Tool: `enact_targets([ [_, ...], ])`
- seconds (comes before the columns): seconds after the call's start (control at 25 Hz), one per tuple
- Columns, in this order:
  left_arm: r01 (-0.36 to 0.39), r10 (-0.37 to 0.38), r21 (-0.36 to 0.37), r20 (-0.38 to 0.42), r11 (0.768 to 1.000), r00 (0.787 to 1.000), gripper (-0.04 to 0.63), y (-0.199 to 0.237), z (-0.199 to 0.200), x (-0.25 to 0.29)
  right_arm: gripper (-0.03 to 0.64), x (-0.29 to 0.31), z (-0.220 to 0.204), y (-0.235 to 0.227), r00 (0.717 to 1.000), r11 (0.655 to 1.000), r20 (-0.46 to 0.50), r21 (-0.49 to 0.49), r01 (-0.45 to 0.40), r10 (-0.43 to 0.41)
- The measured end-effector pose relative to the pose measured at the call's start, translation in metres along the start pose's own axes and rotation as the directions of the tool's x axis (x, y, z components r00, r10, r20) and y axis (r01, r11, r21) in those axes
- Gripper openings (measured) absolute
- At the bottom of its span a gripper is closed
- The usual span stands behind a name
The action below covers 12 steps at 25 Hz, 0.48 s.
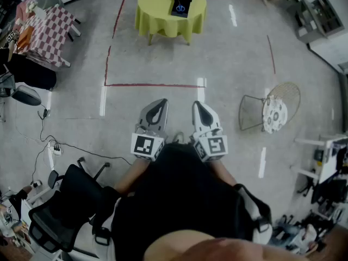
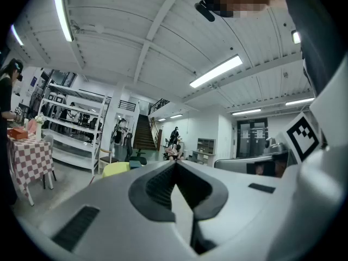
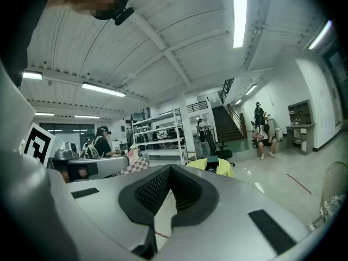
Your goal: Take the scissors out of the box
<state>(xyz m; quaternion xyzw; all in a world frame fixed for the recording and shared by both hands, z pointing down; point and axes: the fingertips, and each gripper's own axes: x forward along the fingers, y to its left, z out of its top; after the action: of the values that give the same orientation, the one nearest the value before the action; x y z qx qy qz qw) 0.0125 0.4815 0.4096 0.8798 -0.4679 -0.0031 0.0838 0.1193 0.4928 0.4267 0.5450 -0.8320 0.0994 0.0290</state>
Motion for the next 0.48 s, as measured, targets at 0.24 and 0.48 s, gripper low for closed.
enact_targets([
  [0.24,-0.004,0.004,-0.01,0.004,1.0,1.0,-0.003,0.004,-0.001,-0.004,-0.003,0.002,-0.001,0.007,1.0,1.0,-0.001,0.001,0.007,-0.007],
  [0.48,0.002,-0.002,-0.015,0.002,1.0,1.0,-0.003,0.01,-0.001,-0.007,-0.003,0.005,-0.001,0.016,1.0,1.0,-0.006,0.002,0.004,-0.004],
])
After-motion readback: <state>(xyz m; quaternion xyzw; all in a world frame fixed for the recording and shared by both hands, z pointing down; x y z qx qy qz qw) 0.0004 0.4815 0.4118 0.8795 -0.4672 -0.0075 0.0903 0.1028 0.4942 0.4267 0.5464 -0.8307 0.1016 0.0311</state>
